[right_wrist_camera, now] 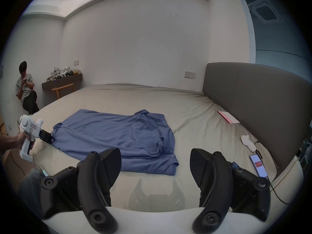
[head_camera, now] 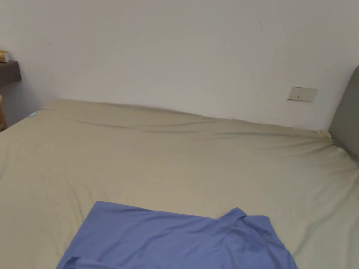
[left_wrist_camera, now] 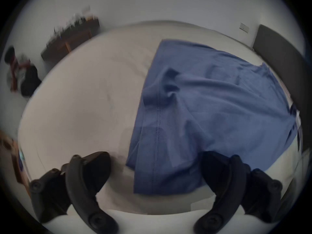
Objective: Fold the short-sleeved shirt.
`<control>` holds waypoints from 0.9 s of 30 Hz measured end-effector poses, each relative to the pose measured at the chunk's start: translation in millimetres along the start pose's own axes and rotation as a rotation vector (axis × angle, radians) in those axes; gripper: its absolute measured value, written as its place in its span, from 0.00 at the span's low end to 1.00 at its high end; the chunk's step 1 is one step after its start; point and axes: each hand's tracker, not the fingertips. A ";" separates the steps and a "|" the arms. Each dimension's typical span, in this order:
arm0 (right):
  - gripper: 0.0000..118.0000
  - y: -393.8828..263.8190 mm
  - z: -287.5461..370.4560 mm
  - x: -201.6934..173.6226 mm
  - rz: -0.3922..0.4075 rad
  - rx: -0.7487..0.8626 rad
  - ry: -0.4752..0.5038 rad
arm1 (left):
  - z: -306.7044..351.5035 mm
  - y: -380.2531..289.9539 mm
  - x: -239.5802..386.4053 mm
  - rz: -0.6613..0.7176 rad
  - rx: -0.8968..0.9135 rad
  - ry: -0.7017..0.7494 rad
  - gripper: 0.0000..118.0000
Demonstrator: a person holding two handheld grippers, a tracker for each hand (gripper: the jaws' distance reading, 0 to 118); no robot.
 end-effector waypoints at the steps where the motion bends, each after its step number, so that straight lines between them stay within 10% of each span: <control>1: 0.76 -0.7 -0.2 4.1 0.005 -0.008 -0.011 | 9.0 0.5 -3.5 0.057 0.120 0.038 0.92; 4: 0.76 -3.4 -6.3 15.4 -0.016 -0.030 -0.042 | 22.0 7.1 7.8 0.022 0.082 0.075 0.75; 10: 0.76 0.8 -58.5 22.2 -0.054 -0.189 -0.083 | 37.6 24.0 11.9 -0.052 0.072 0.065 0.10; 22: 0.76 -48.4 -197.6 13.8 -0.050 -0.547 0.036 | 38.3 27.4 25.9 -0.028 0.072 0.036 0.07; 24: 0.56 -35.6 -190.6 16.6 -0.096 -0.550 0.039 | 38.2 27.2 22.1 -0.012 0.070 0.027 0.07; 26: 0.11 -34.9 -179.7 18.4 -0.091 -0.512 0.171 | 32.9 24.4 22.4 -0.013 0.059 0.025 0.07; 27: 0.11 -34.6 -177.4 14.9 -0.102 -0.533 0.136 | 29.1 22.9 22.4 -0.015 0.055 0.030 0.07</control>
